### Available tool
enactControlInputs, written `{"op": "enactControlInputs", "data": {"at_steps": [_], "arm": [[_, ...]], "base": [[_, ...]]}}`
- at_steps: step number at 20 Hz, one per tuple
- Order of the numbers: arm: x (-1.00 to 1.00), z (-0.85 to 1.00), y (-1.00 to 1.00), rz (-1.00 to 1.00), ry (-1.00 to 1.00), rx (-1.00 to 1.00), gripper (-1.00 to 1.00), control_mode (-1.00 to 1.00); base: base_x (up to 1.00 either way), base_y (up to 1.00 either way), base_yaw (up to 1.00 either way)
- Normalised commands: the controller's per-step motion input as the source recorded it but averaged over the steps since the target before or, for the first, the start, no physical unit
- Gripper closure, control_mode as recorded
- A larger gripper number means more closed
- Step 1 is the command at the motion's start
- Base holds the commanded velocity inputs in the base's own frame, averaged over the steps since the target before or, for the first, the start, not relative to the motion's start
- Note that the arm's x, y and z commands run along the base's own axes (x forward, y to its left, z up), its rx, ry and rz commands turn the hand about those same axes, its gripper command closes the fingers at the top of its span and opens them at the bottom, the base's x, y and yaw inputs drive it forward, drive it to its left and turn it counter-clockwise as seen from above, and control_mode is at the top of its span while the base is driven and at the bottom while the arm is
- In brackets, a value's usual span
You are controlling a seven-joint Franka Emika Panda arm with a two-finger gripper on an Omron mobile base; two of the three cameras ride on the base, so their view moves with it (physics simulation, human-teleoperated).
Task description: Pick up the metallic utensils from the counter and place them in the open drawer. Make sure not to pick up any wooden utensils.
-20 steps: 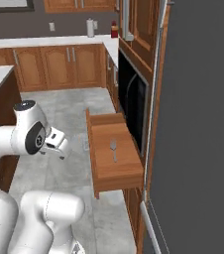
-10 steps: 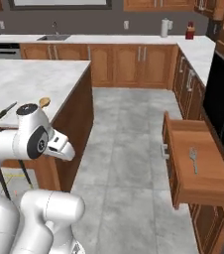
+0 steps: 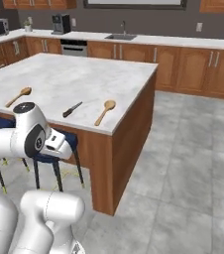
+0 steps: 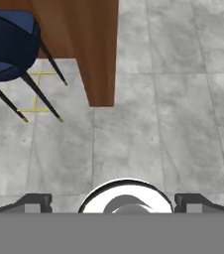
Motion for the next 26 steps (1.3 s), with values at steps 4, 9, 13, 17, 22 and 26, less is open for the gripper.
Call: {"op": "enactControlInputs", "data": {"at_steps": [4,9,13,17,22,26], "arm": [[0.0,0.0,0.0,0.0,0.0,0.0,-1.0,1.0],[0.0,0.0,0.0,0.0,0.0,0.0,-1.0,1.0],[0.0,0.0,0.0,0.0,0.0,0.0,-1.0,1.0],[0.0,0.0,0.0,0.0,0.0,0.0,-1.0,1.0],[0.0,0.0,0.0,0.0,0.0,0.0,-1.0,1.0],[0.0,0.0,0.0,0.0,0.0,0.0,-1.0,1.0]], "base": [[0.72,0.7,-0.2],[0.73,0.52,-0.21],[0.45,0.14,-0.11],[0.33,0.24,-0.1],[0.41,0.62,-0.16],[0.47,0.52,-0.12]]}}
